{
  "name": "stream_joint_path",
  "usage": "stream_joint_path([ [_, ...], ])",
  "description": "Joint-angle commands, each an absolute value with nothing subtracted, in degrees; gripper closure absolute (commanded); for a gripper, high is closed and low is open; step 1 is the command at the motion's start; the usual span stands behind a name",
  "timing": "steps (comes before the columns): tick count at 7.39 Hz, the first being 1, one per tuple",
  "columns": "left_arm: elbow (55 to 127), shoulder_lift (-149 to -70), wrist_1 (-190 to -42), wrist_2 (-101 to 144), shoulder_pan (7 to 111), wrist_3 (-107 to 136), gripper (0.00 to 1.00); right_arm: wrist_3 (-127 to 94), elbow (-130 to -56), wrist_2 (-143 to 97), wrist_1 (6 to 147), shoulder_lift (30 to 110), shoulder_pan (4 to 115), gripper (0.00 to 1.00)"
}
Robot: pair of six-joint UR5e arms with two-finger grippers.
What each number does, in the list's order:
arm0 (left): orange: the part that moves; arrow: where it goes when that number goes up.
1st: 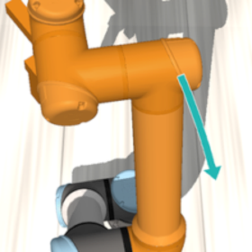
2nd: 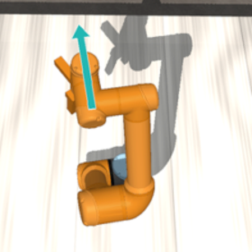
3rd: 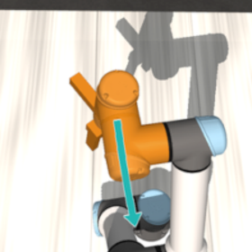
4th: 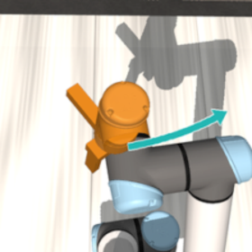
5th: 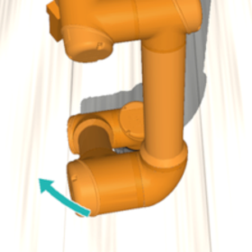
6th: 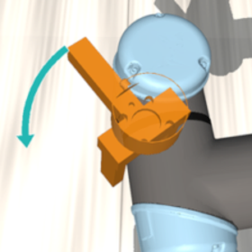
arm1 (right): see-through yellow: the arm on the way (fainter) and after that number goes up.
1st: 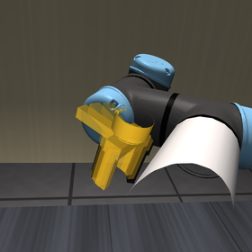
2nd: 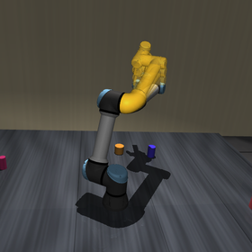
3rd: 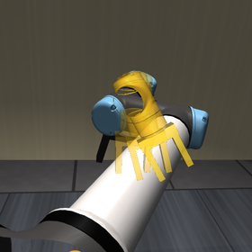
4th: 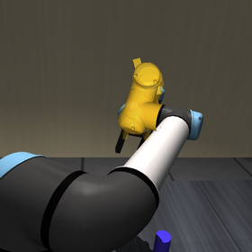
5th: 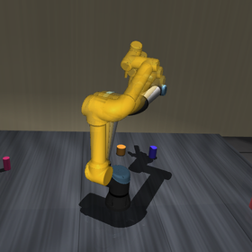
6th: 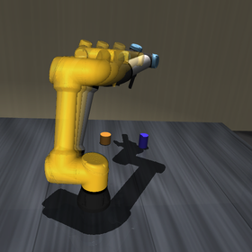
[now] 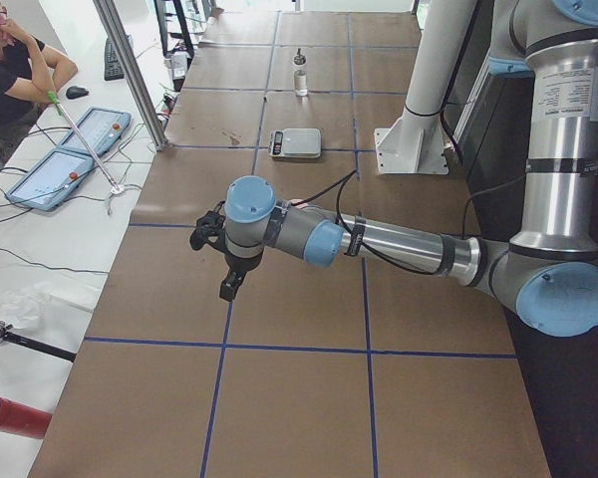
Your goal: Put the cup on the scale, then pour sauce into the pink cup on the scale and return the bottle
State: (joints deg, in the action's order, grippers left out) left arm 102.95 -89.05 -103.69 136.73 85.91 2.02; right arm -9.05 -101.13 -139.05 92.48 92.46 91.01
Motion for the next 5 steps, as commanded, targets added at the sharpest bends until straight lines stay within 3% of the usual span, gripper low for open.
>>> stream_joint_path([
  [1, 105.5, -89.3, -114.7, 136.9, 76.3, 25.8, 0.0, -9.1, -100.9, -139.1, 92.7, 89.8, 89.6, 0.0],
  [3, 105.7, -89.3, -125.9, 134.9, 65.9, 52.0, 0.0, -9.3, -100.8, -139.6, 92.1, 92.1, 89.2, 0.0],
  [5, 110.1, -89.1, -125.9, 125.5, 55.4, 65.5, 0.0, -9.3, -100.6, -139.6, 92.1, 92.1, 89.1, 0.0],
])
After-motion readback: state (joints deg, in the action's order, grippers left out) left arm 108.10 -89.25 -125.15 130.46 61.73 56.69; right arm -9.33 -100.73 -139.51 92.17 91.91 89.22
